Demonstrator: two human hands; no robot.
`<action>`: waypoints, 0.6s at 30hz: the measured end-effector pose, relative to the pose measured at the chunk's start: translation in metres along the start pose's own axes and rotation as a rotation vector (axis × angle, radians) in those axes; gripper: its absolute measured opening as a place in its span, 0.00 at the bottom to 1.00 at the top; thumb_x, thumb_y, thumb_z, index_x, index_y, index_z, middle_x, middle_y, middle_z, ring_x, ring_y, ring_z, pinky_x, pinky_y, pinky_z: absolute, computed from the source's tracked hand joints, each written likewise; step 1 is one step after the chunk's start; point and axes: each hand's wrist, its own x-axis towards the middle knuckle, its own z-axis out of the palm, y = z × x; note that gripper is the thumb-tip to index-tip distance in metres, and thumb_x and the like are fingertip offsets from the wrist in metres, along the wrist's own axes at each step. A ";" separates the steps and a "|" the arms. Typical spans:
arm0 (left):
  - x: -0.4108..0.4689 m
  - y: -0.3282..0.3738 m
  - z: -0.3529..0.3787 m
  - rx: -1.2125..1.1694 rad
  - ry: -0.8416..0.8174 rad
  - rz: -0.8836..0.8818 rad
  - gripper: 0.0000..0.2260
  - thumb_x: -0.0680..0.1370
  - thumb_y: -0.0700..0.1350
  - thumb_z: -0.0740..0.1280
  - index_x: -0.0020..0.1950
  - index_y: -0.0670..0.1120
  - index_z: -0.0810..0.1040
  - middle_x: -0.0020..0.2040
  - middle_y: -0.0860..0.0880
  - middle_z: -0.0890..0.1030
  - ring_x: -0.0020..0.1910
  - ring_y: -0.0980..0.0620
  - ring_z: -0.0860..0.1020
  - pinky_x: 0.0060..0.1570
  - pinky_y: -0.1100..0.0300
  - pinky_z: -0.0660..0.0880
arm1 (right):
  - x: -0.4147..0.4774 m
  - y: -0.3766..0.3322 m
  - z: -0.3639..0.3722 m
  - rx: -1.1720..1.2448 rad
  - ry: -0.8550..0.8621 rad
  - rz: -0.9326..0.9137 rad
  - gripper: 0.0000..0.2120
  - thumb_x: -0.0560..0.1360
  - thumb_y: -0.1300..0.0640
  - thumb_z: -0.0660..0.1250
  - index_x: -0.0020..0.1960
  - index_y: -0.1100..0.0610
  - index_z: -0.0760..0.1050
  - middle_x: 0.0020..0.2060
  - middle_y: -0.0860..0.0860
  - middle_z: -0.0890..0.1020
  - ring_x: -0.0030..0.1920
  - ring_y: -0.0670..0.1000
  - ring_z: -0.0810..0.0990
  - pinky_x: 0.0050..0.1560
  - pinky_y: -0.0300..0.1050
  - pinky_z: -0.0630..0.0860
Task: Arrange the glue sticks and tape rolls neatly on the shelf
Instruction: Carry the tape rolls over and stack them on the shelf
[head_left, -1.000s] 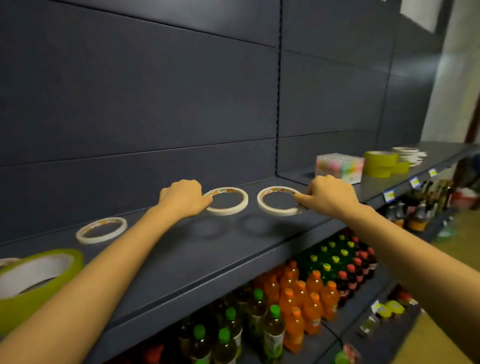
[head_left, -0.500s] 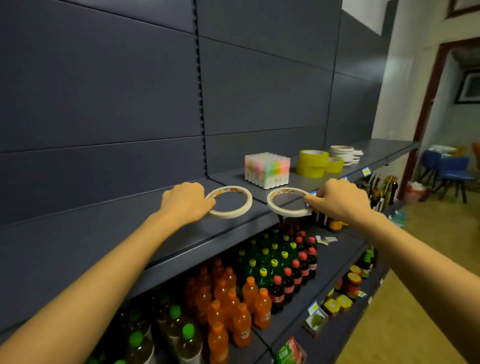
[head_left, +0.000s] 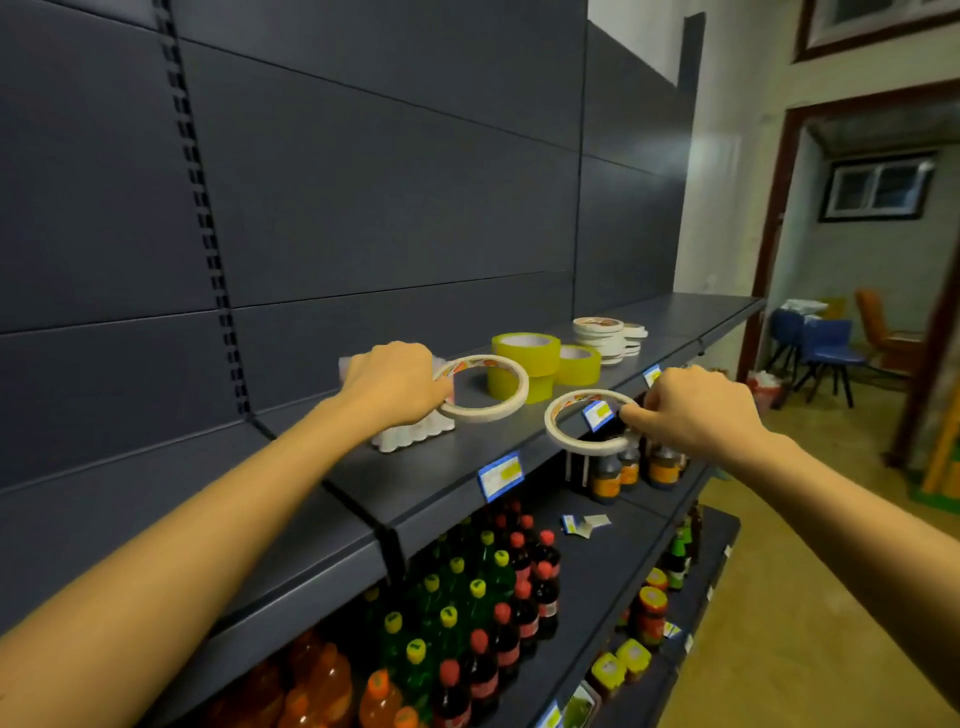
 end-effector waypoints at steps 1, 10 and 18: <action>0.015 0.011 0.004 -0.005 0.008 0.012 0.19 0.77 0.55 0.59 0.30 0.46 0.66 0.31 0.50 0.68 0.36 0.48 0.70 0.37 0.58 0.64 | 0.010 0.011 0.003 -0.009 0.005 0.007 0.23 0.73 0.38 0.62 0.30 0.56 0.75 0.26 0.50 0.72 0.31 0.54 0.73 0.27 0.38 0.62; 0.121 0.104 0.045 -0.062 0.016 0.053 0.16 0.77 0.53 0.61 0.32 0.46 0.66 0.38 0.47 0.71 0.41 0.44 0.70 0.41 0.56 0.65 | 0.080 0.109 0.041 0.044 0.003 0.093 0.28 0.73 0.36 0.61 0.31 0.60 0.77 0.27 0.53 0.78 0.32 0.55 0.78 0.32 0.42 0.70; 0.195 0.177 0.081 -0.095 0.042 -0.044 0.19 0.77 0.54 0.61 0.29 0.47 0.66 0.28 0.50 0.68 0.31 0.51 0.68 0.32 0.59 0.62 | 0.161 0.203 0.078 0.067 -0.011 0.057 0.24 0.73 0.40 0.63 0.31 0.58 0.76 0.25 0.51 0.73 0.29 0.52 0.74 0.28 0.39 0.65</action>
